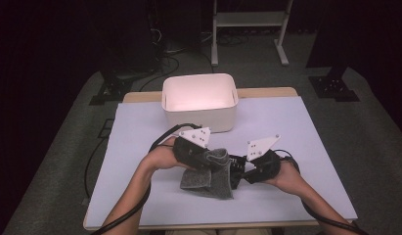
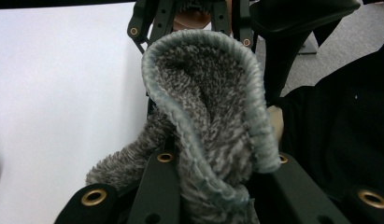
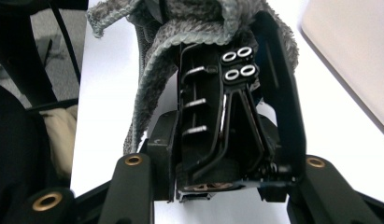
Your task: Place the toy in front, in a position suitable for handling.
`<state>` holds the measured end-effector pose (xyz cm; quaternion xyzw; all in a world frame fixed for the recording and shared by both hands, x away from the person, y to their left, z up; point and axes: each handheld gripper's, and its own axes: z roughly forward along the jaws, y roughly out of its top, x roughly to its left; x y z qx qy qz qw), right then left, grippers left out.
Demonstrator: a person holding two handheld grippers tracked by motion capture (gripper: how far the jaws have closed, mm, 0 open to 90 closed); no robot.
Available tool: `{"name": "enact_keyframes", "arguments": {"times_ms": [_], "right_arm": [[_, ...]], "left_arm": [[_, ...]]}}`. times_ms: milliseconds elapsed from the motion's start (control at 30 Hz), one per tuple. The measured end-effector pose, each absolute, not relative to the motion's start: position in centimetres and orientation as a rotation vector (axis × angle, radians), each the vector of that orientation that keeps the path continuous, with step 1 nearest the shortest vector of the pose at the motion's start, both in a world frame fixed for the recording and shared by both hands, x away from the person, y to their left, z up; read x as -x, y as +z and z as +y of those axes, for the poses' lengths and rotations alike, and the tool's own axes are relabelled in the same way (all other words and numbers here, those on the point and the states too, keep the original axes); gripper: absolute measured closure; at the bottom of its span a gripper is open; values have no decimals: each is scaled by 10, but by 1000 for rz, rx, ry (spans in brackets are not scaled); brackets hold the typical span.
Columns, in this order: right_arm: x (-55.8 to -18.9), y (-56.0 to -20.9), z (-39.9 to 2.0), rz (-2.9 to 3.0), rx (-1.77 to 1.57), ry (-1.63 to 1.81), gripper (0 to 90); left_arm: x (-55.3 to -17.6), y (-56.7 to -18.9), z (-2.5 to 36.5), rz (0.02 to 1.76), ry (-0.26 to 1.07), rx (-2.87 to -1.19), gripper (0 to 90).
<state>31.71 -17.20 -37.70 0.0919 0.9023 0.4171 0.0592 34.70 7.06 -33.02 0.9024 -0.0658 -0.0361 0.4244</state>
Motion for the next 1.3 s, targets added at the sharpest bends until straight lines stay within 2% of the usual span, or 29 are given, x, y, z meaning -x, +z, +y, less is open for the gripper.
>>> {"name": "enact_keyframes", "arguments": {"times_ms": [200, 767, 1300], "right_arm": [[-316, -376, -174, 2751, -282, 1192, 516], [-306, -386, -204, 2752, -323, 1225, 560], [-296, -406, -243, 2779, -423, 1226, 566]], "left_arm": [[-346, -338, 62, -178, -106, -2284, 765], [-346, -371, 39, -184, -176, -2335, 764], [-344, -374, 8, -241, -188, -2357, 759]]}}
